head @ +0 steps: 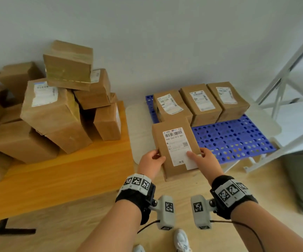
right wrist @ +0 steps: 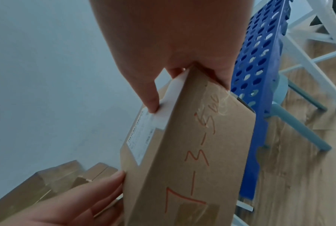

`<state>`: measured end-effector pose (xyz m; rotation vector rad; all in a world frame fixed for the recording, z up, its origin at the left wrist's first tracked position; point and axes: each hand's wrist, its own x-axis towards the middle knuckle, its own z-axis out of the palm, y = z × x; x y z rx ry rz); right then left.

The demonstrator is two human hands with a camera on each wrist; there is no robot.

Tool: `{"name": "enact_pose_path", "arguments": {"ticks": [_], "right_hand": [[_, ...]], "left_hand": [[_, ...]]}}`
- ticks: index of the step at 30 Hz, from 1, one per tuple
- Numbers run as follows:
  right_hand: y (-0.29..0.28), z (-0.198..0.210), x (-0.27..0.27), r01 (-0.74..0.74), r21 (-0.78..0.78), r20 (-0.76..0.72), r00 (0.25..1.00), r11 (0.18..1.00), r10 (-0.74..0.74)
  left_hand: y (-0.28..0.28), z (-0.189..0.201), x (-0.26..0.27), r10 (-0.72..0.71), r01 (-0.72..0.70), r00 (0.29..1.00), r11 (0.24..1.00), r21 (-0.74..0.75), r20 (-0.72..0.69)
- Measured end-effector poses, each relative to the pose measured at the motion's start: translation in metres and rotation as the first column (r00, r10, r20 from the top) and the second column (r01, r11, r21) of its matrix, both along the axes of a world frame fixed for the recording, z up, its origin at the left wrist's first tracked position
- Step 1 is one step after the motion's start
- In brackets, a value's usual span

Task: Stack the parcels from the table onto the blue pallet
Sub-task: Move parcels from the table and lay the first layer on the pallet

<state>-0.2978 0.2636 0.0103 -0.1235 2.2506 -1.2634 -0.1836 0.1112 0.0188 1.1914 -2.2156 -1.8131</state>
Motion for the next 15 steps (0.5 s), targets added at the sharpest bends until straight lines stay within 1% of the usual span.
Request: {"name": "enact_pose_path", "arguments": {"ticks": [4, 7, 10, 15], "right_hand": [[0.019, -0.014, -0.042, -0.045, 0.030, 0.008, 0.999, 0.999, 0.045], [0.027, -0.021, -0.064, -0.076, 0.040, 0.022, 0.997, 0.996, 0.075], [0.030, -0.027, -0.077, -0.109, 0.061, 0.032, 0.994, 0.992, 0.108], [0.028, -0.031, -0.092, -0.159, 0.046, 0.050, 0.986, 0.986, 0.156]], "left_hand": [[0.022, -0.006, -0.034, -0.014, 0.014, 1.000, 1.000, -0.013, 0.015], [0.035, -0.011, -0.053, 0.005, -0.004, 1.000, 0.999, -0.033, 0.021], [0.044, -0.016, -0.065, 0.038, -0.036, 0.999, 0.998, -0.046, 0.035], [0.052, -0.022, -0.078, 0.120, -0.115, 0.992, 0.990, -0.080, 0.048]]}}
